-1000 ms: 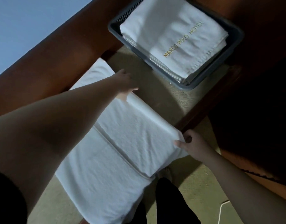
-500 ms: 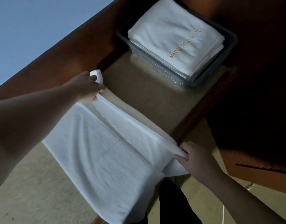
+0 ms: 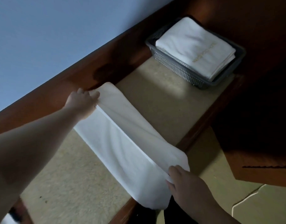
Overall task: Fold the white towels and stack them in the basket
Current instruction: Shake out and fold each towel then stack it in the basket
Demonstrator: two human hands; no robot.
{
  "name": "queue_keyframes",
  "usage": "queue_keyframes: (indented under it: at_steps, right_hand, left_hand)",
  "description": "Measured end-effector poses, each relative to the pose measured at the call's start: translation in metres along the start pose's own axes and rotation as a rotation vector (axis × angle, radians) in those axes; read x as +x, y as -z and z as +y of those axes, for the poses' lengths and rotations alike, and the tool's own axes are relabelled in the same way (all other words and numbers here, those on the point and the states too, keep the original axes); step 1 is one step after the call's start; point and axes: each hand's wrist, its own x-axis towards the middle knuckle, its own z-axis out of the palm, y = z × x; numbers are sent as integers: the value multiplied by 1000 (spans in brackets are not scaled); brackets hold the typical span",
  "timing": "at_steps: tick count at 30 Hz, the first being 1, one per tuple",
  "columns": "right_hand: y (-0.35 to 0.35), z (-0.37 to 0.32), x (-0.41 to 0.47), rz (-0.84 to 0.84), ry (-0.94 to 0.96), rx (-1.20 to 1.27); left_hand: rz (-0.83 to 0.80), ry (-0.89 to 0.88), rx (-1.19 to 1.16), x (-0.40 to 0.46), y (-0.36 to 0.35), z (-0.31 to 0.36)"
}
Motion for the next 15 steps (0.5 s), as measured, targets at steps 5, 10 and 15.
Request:
queue_keyframes:
  at_steps: [5,10,15]
  right_hand:
    - [-44,-26,1,-62,3,79]
    - [-77,-27,11,-103,-60,114]
    - [-70,-29,10,-21,9,110]
  left_hand:
    - [-93,511,-769,-34,-30,27]
    - [-120,724,-2009,-34,-31,57]
    - [2,1120,-2380,-16,-34,53]
